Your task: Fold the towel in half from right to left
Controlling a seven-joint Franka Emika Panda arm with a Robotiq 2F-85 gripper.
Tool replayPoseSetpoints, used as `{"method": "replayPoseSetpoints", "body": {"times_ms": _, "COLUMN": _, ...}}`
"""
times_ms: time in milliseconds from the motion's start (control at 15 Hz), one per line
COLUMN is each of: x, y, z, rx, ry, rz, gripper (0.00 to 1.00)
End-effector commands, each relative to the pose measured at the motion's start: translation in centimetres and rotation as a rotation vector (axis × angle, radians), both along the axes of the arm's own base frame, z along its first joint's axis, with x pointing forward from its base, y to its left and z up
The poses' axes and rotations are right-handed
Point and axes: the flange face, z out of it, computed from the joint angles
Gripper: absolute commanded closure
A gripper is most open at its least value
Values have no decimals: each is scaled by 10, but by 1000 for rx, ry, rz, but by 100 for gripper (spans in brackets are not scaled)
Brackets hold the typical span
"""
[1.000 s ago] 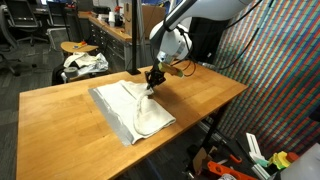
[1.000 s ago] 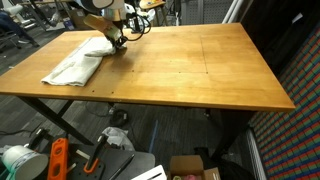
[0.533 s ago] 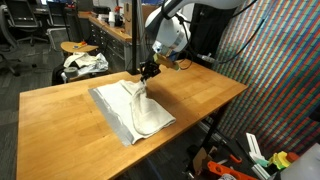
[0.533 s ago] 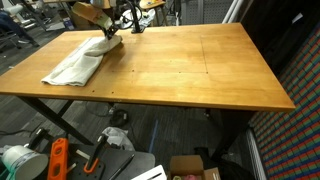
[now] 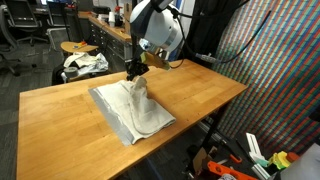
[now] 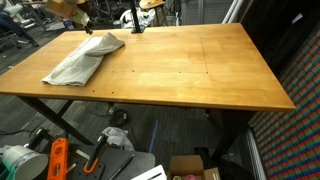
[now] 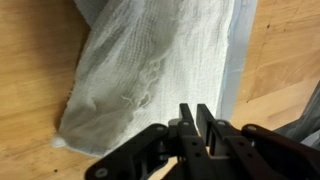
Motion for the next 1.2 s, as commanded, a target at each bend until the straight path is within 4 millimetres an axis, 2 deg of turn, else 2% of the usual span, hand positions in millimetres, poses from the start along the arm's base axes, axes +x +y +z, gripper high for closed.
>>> {"method": "replayPoseSetpoints", "body": {"times_ms": 0, "x": -14, "y": 25, "z": 4, "rx": -17, "ry": -50, "rz": 1, "gripper": 60}}
{"method": "replayPoseSetpoints", "body": {"times_ms": 133, "x": -16, "y": 30, "z": -2, "rx": -58, "ry": -78, "rz": -14, "gripper": 59}}
{"method": "replayPoseSetpoints", "body": {"times_ms": 200, "x": -18, "y": 29, "z": -5, "rx": -81, "ry": -80, "rz": -24, "gripper": 53}}
{"method": "replayPoseSetpoints", "body": {"times_ms": 467, "x": -22, "y": 10, "z": -16, "rx": -203, "ry": -24, "rz": -113, "gripper": 21}}
{"method": "replayPoseSetpoints", "body": {"times_ms": 667, "x": -17, "y": -3, "z": -18, "rx": -274, "ry": 22, "rz": -167, "gripper": 1}}
{"method": "replayPoseSetpoints", "body": {"times_ms": 1133, "x": 7, "y": 8, "z": -12, "rx": -234, "ry": 120, "rz": -282, "gripper": 0}}
